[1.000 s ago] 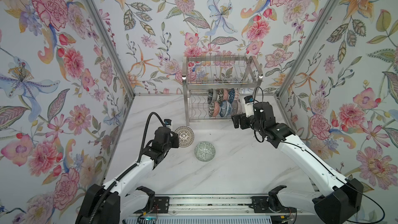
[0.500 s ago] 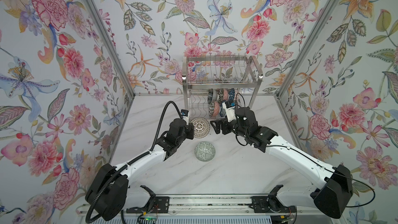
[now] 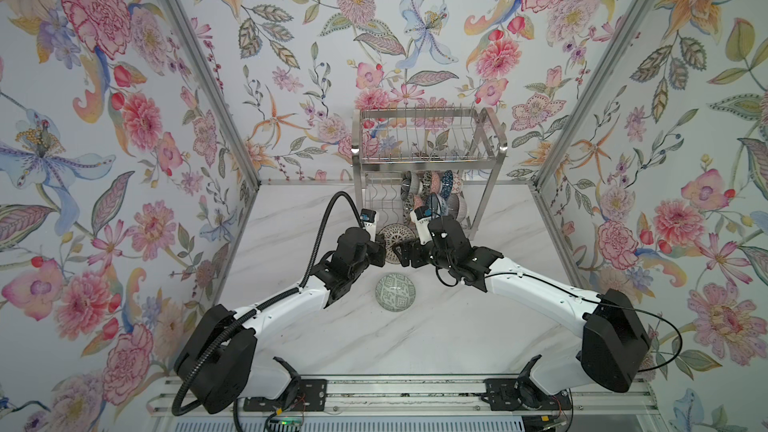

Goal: Load the bowls into the dish rack
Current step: 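Grasp the bowl's rim with the right gripper beside the left gripper, then carry the starburst bowl rackward with the right gripper while the left gripper withdraws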

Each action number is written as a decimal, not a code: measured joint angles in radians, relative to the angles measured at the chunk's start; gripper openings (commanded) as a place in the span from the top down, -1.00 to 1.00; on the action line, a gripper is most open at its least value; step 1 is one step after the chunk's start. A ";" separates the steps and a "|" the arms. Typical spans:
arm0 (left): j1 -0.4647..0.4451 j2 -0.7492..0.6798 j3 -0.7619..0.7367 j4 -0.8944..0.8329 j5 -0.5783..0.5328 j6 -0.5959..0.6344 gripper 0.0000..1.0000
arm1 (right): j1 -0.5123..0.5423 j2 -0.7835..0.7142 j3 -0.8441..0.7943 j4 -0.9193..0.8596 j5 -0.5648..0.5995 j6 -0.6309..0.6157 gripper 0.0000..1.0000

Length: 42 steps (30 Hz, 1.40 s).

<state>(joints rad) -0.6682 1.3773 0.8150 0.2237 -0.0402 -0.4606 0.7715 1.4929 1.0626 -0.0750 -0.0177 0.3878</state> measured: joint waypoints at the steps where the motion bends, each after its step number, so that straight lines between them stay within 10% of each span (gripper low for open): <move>1: -0.002 0.000 0.000 0.000 0.000 0.000 1.00 | 0.000 0.004 -0.002 0.004 0.002 0.004 -0.34; 9: -0.007 0.000 0.000 0.002 -0.011 -0.010 1.00 | -0.011 0.029 0.001 0.015 0.096 0.036 1.00; 17: -0.019 0.006 0.005 -0.002 -0.050 -0.006 0.89 | -0.002 0.051 0.017 0.010 0.151 0.047 1.00; 21: -0.019 0.000 0.052 -0.095 -0.060 0.057 -0.95 | 0.003 0.053 0.016 -0.004 0.140 0.029 1.00; 33: 0.219 -0.258 0.259 -0.523 -0.108 0.322 -0.99 | 0.007 0.083 0.054 -0.050 0.176 -0.076 1.00; 42: 0.314 -0.314 0.134 -0.526 -0.124 0.372 -0.99 | 0.005 0.171 0.183 -0.089 0.259 -0.185 1.00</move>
<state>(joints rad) -0.3542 1.0637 0.9493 -0.3019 -0.1638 -0.0887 0.7765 1.6642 1.2453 -0.1635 0.2413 0.2031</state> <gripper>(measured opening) 0.993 0.084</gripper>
